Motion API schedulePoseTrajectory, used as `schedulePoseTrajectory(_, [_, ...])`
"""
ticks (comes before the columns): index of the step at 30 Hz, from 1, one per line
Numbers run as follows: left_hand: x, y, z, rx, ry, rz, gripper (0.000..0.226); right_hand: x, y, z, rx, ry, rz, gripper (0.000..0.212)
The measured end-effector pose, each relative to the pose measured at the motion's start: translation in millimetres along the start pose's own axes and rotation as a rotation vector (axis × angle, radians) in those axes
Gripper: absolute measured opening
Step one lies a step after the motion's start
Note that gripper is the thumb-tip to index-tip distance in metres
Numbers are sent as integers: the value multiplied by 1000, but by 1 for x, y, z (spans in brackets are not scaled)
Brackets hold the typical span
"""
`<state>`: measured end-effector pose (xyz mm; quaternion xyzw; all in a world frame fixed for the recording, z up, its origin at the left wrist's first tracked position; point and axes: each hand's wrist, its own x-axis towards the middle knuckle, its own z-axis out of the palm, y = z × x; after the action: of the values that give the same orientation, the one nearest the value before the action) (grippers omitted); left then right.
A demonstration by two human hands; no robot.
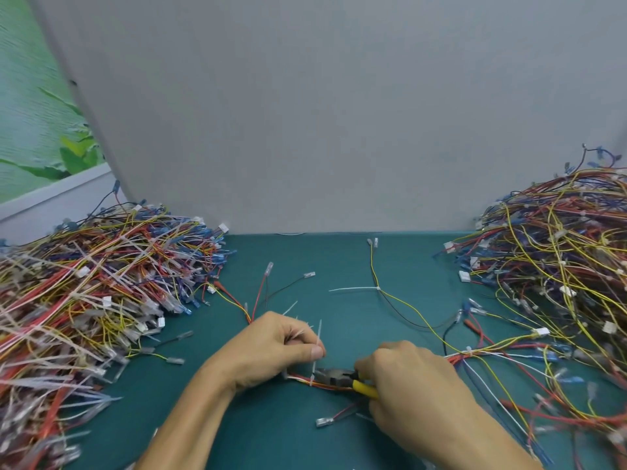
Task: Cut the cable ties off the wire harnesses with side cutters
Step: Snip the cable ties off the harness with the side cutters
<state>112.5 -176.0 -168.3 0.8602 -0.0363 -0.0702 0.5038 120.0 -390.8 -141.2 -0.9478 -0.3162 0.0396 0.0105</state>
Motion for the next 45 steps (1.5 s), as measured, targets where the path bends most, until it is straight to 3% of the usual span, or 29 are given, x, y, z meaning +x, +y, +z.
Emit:
schedulePoseTrajectory(21, [1,-1,1,-10,23,-17,22,2,-5,4,-8,-20,-37,18])
schedulePoseTrajectory(34, [-2,5,1,-59,32,-30,11,1,-7,2,-47,-49,-78,21])
schedulePoseTrajectory(36, [-3,8,1,-182,108,-49,12,1,-7,2,-56,-46,-73,20])
schedulePoseTrajectory(41, [-4,16,-25,-750,466,-47,26,1,-4,5,28,47,-77,11])
schedulePoseTrajectory(45, [-3,16,-28,-702,561,-37,27,2,-9,14,104,67,-134,16])
